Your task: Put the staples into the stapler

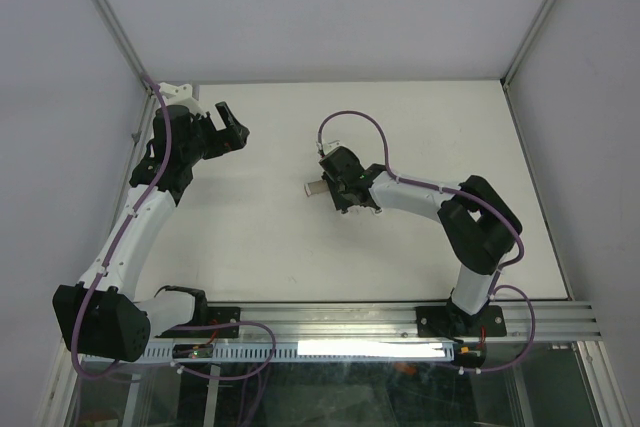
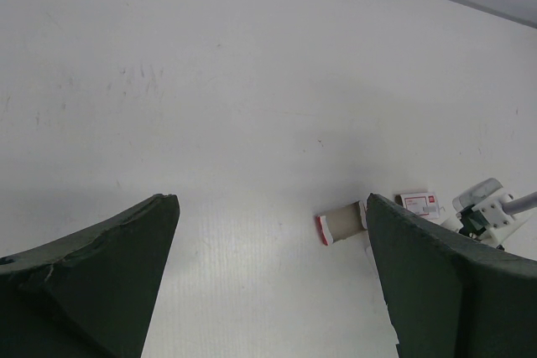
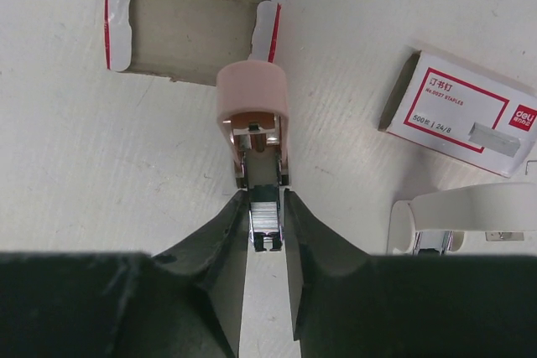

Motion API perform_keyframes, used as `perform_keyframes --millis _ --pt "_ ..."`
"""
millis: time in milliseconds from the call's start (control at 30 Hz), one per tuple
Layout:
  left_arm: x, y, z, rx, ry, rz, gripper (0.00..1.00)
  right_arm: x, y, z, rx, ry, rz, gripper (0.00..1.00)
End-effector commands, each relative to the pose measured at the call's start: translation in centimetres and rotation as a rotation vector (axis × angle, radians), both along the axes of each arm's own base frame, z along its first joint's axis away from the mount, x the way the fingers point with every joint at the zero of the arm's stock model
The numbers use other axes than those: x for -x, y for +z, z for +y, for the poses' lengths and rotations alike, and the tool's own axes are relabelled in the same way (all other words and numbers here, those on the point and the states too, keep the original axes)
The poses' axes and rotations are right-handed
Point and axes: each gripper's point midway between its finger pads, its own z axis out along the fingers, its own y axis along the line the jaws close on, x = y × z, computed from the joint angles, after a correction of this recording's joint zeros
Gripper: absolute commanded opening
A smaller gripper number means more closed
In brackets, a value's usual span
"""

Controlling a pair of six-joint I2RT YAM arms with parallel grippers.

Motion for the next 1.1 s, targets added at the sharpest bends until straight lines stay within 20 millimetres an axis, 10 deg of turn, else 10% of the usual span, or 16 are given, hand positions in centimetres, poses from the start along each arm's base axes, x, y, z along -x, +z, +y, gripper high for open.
perform_keyframes --millis 0,533,1067 --pt "-0.1 1.9 -0.2 -0.002 -0.022 -0.08 0.99 -1.3 1.9 1.0 -0.042 -0.019 -0.048 0.27" --pt "-0.2 1.9 -0.2 -0.001 -0.024 -0.08 0.99 -1.5 4.8 1.0 -0.089 -0.03 -0.088 0.39" --pt "-0.1 1.7 -0.3 0.002 -0.03 -0.076 0.99 -1.4 3.8 0.5 -0.114 -0.046 -0.041 0.07"
